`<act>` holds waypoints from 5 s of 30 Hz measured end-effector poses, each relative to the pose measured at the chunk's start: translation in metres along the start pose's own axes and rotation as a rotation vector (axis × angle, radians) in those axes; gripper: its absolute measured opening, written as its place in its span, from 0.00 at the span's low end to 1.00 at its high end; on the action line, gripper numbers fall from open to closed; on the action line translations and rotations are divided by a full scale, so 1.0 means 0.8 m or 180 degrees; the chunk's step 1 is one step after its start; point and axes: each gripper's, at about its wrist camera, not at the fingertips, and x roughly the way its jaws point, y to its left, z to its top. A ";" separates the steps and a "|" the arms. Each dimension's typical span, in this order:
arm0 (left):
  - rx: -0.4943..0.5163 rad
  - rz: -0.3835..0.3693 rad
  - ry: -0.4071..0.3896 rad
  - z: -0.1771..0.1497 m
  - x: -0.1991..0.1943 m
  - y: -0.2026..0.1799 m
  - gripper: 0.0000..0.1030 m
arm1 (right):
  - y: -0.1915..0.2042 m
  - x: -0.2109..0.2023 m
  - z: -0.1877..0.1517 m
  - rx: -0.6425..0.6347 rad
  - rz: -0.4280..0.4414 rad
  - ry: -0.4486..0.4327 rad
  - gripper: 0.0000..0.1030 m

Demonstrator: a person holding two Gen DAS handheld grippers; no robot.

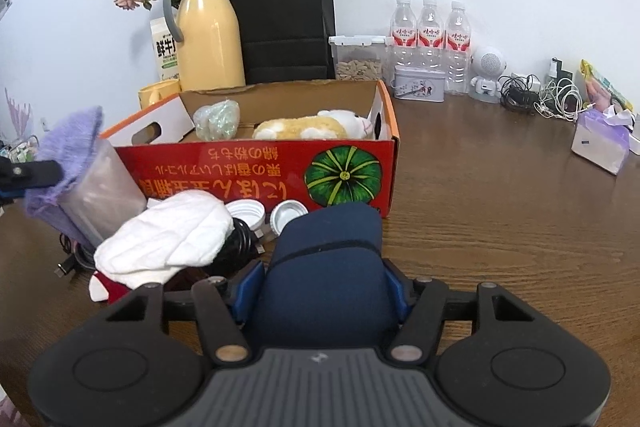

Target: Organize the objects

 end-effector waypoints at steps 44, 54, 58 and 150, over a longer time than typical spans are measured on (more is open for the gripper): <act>0.1801 0.0653 -0.0096 0.111 0.011 -0.093 0.06 | 0.036 -0.019 0.113 -0.0454 -0.0007 -0.0513 0.59; 0.1742 0.0613 0.0426 0.131 0.136 -0.080 0.06 | 0.048 0.080 0.173 -0.0398 0.0143 -0.0349 0.59; 0.1602 0.0575 0.0651 0.135 0.180 -0.065 0.06 | 0.050 0.123 0.185 -0.0355 0.0180 -0.0223 0.59; 0.0811 0.0894 0.0026 -0.030 -0.033 0.009 1.00 | 0.096 0.002 0.029 -0.0354 0.0359 -0.0010 1.00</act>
